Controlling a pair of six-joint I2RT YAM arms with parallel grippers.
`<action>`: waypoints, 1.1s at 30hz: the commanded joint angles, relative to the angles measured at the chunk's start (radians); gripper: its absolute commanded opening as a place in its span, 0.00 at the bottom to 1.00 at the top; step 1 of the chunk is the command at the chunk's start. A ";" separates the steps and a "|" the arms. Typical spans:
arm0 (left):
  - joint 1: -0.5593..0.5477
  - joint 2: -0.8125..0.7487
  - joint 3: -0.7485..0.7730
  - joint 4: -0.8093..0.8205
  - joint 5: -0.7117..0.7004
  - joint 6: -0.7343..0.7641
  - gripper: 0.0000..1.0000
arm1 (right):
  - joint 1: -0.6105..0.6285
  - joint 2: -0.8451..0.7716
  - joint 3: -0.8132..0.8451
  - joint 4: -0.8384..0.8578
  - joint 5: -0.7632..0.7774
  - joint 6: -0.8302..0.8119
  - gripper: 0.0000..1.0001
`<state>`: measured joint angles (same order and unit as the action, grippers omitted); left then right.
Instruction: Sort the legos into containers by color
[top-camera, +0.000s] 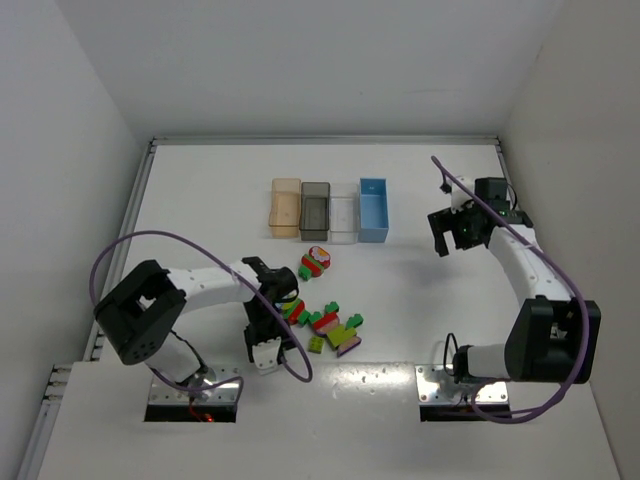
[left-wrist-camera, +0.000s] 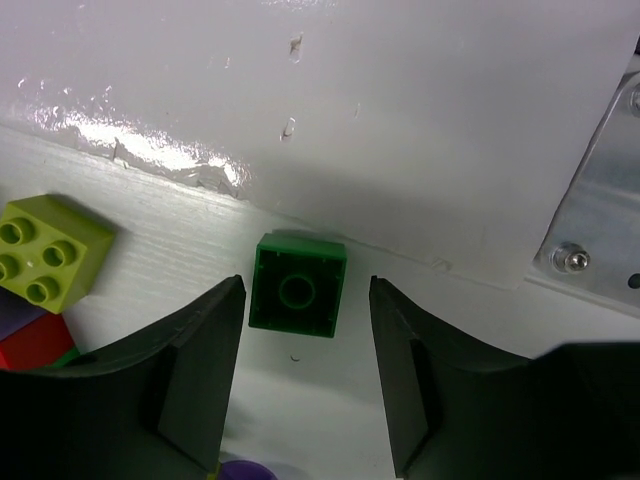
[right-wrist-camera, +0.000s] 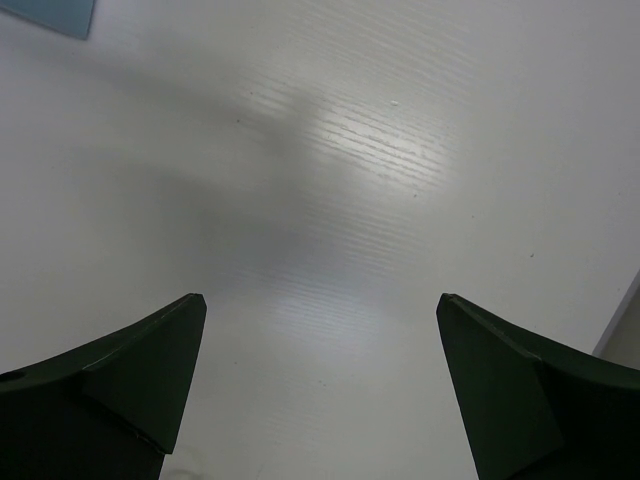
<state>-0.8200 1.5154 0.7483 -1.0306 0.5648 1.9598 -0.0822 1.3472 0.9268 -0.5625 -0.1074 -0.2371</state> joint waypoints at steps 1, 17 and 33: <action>-0.028 0.019 0.022 -0.008 0.066 0.229 0.59 | -0.008 -0.033 -0.005 0.006 0.008 -0.011 1.00; -0.001 -0.024 0.077 0.168 0.165 -0.126 0.15 | -0.018 -0.013 0.015 -0.004 -0.037 -0.001 1.00; 0.195 -0.135 0.439 0.671 -0.092 -1.611 0.00 | 0.032 0.136 0.277 0.016 -0.159 0.142 1.00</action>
<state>-0.6731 1.3613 1.1236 -0.5255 0.6052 0.7269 -0.0624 1.4555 1.1248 -0.5735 -0.2241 -0.1440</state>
